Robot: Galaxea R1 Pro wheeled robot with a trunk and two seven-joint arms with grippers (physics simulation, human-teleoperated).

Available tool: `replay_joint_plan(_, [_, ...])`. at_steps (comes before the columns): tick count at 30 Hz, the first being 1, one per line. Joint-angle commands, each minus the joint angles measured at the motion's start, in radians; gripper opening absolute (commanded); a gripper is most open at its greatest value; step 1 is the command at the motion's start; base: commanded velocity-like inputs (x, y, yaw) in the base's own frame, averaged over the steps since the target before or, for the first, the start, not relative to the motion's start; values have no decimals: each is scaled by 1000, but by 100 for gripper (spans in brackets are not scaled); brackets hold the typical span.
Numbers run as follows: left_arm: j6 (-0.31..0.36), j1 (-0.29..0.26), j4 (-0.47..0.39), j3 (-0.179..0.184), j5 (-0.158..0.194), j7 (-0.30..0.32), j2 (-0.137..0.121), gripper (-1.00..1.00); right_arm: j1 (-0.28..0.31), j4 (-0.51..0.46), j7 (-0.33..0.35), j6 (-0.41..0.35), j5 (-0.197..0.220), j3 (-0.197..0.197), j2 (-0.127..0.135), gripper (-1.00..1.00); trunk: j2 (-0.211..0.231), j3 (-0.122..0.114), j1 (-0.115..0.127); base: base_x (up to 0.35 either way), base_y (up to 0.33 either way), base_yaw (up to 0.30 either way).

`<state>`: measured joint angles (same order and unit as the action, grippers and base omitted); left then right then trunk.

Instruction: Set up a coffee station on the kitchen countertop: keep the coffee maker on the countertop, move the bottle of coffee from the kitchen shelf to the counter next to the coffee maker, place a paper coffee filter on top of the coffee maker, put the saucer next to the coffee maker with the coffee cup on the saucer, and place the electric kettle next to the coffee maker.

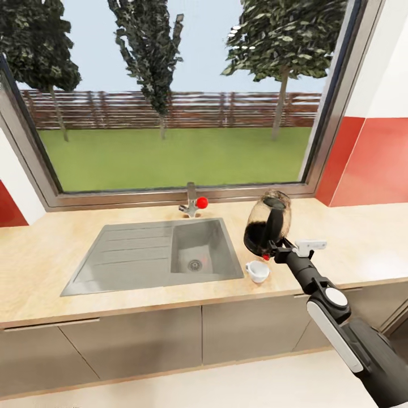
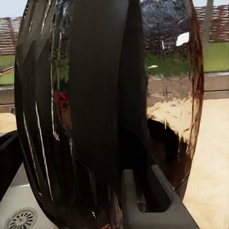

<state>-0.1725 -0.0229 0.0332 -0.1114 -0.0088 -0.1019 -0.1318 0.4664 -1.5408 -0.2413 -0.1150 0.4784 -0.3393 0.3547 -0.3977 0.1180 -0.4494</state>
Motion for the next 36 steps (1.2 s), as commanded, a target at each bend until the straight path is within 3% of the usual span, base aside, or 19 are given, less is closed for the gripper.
replay_joint_plan(1, [-7,-2,4,-7,-1,-1,0,100,1,-2,-9,-3,3,-3,1,-100,-2,2,-1,0,0,32])
replay_joint_plan(36, [-7,-2,0,-14,2,-1,3,100,1,1,-9,1,5,-4,1,-100,-2,2,-1,0,0,257])
